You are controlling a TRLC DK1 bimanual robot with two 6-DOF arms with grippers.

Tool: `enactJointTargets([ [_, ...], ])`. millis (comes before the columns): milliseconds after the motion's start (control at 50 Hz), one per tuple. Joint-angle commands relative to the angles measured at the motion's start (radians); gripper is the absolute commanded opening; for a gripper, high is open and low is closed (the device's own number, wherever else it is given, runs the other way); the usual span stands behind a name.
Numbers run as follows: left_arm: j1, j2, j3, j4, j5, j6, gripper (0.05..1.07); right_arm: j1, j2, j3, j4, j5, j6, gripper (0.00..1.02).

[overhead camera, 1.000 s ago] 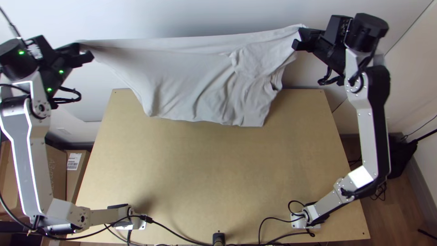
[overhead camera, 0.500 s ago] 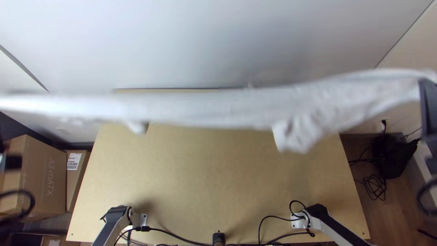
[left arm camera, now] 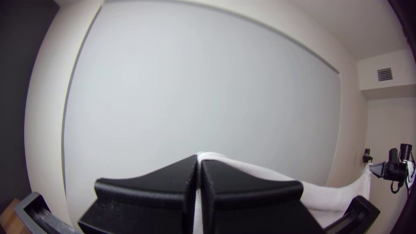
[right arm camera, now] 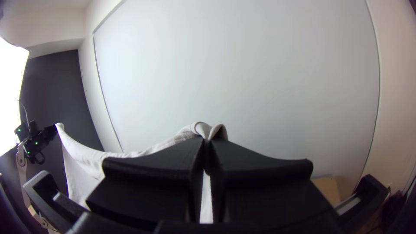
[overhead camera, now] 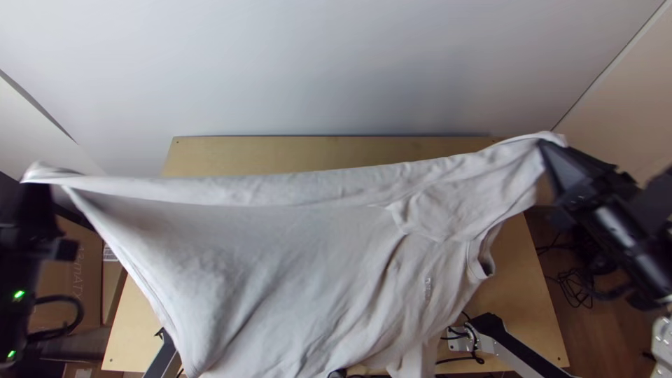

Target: Fold the t-shirt

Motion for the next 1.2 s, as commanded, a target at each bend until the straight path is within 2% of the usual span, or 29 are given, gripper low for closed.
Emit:
enactJointTargets([
  [0, -0.022, -0.003, -0.213, 0.021, -0.011, -0.043, 0.07, 0.044, 0.037, -0.113, 0.049, 0.012, 0.006, 0.02],
  [180, -0.029, -0.053, -0.718, 0.229, 0.045, -0.016, 0.08, 0.041, 0.072, -0.435, 0.182, 0.012, 0.008, 0.02],
  [340, -0.029, 0.050, -0.917, 0.417, 0.049, -0.003, 0.08, 0.004, 0.120, -0.692, 0.399, 0.010, 0.006, 0.02],
  [500, -0.037, 0.224, -0.916, 0.532, 0.049, -0.006, 0.08, -0.051, 0.249, -0.800, 0.564, 0.001, 0.013, 0.02],
  [680, -0.035, 0.459, -0.835, 0.630, 0.049, -0.003, 0.08, -0.103, 0.447, -0.820, 0.710, -0.011, 0.017, 0.02],
  [940, -0.035, 0.744, -0.681, 0.688, 0.049, -0.008, 0.08, -0.172, 0.746, -0.673, 0.747, -0.046, 0.017, 0.02],
  [1180, -0.025, 0.987, -0.492, 0.677, 0.049, 0.003, 0.08, -0.204, 0.971, -0.458, 0.744, -0.065, 0.016, 0.02],
])
